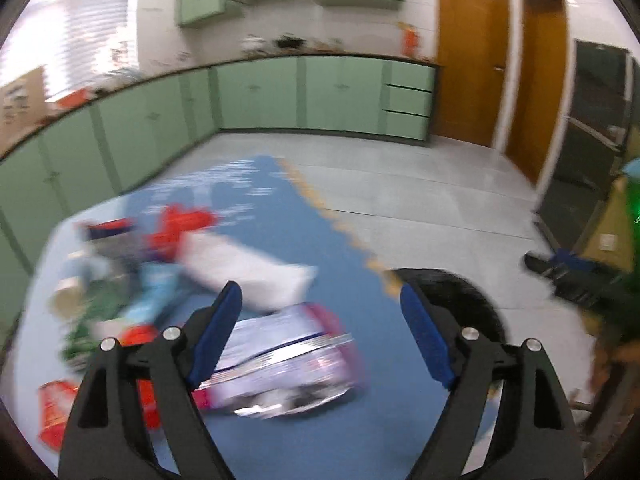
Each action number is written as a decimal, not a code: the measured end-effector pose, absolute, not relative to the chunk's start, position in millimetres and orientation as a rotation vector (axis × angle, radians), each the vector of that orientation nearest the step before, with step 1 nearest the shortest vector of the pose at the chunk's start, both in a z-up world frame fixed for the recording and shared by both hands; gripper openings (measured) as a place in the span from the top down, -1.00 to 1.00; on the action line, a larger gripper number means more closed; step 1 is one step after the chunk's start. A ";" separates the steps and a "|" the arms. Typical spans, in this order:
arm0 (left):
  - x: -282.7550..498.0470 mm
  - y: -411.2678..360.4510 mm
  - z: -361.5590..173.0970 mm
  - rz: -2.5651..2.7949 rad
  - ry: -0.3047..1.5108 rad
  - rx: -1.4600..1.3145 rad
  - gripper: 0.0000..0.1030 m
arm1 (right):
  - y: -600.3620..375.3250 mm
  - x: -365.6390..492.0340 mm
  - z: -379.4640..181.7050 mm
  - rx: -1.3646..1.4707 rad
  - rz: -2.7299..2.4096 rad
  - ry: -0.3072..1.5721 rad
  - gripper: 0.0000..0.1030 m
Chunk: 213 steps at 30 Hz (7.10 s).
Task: Collect trash
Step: 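Carry the orange nets to the black bin and release them from both grippers, then grasp the red paper cup with the left gripper while the right gripper grasps the snack wrapper, then carry the red cup and wrapper to the bin and release both, then grasp the red plastic bag with the left gripper while the right gripper grasps the white tissue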
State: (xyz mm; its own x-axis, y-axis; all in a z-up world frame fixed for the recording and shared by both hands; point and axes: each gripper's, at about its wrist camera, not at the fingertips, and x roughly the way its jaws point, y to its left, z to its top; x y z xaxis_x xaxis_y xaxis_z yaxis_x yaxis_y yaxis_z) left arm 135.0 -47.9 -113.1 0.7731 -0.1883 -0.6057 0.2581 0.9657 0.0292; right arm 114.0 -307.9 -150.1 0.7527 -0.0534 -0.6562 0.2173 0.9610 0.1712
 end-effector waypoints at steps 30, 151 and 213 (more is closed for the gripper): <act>84.4 164.1 -174.4 0.261 0.724 -0.009 -0.64 | -105.9 116.7 -137.9 0.050 0.227 0.650 -0.53; 180.1 -192.1 -155.5 -0.515 0.660 0.122 -0.57 | -382.0 87.3 -189.2 0.283 -0.297 0.722 0.90; 159.5 41.9 -178.5 0.004 0.730 0.002 0.14 | -179.0 127.6 -151.3 0.123 0.084 0.602 -0.76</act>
State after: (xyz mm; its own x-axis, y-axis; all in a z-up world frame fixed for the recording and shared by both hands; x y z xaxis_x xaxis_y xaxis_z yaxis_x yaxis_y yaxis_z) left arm 159.5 41.9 -178.5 0.7450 0.0043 -0.6670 -0.0031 1.0000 0.0030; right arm 127.6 -179.0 -151.3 0.8212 0.1149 -0.5589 -0.0433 0.9892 0.1399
